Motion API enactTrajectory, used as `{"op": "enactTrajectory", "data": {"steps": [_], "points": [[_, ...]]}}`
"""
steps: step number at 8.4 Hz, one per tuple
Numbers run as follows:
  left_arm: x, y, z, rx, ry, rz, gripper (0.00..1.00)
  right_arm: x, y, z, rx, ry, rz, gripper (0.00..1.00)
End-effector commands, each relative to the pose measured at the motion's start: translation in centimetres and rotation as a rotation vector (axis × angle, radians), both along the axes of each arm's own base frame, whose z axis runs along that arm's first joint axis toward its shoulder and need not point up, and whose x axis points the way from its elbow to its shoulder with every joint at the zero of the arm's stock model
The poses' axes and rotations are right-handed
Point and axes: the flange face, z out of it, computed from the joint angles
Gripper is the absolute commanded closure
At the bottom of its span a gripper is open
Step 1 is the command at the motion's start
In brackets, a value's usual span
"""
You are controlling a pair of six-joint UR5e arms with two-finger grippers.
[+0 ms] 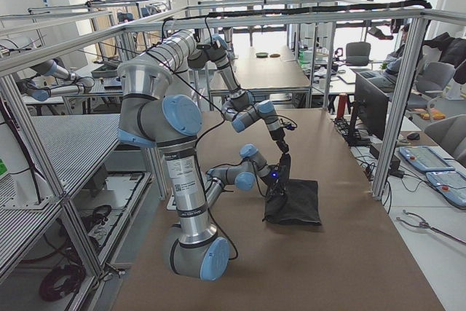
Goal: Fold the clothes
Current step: 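Lift the near edge with both grippers and fold it toward the far edge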
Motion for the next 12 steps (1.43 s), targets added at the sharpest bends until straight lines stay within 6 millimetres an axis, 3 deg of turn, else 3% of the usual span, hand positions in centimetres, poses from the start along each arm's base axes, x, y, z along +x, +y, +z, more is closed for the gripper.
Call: {"op": "enactTrajectory", "data": {"steps": [1,2,3,4,5,6,7,8,9,11,12], "points": [[2.6,-7.2,-0.3,-0.005,-0.105,-0.011,1.00,-1.7,-5.4,1.9,-0.006,0.060,-0.015,1.00],[3.7,-9.1,0.2,-0.004,-0.139,-0.004,1.00,-3.0,-7.0,3.5,0.008,0.064,-0.020,1.00],[5.2,-10.7,2.2,0.012,-0.164,0.015,1.00,-4.5,-8.2,5.0,0.019,0.072,-0.026,1.00],[6.7,-12.1,4.4,0.041,-0.160,0.020,1.00,-4.4,-8.8,5.3,0.031,0.076,-0.029,0.96],[7.9,-13.4,6.5,0.070,-0.152,0.022,0.20,-4.0,-9.1,5.4,0.037,0.084,-0.029,0.41],[8.2,-13.8,7.2,0.092,-0.148,0.025,0.00,-3.6,-9.5,5.2,0.060,0.103,-0.045,0.25],[6.1,-15.2,5.6,0.097,-0.125,-0.001,0.00,-2.3,-10.4,4.9,0.060,0.096,-0.054,0.10],[4.2,-16.5,4.1,0.094,-0.099,-0.005,0.00,-0.6,-11.5,4.4,0.045,0.065,-0.067,0.09],[2.5,-17.4,3.9,0.070,-0.062,0.026,0.00,0.5,-11.7,3.4,0.044,0.035,-0.069,0.09],[1.5,-17.3,3.5,0.072,-0.042,0.034,0.00,0.9,-10.9,2.3,0.005,-0.036,-0.026,0.11],[1.5,-17.3,3.6,0.071,-0.043,0.034,0.00,-0.6,-9.7,2.1,-0.043,-0.080,-0.012,0.14]]}}
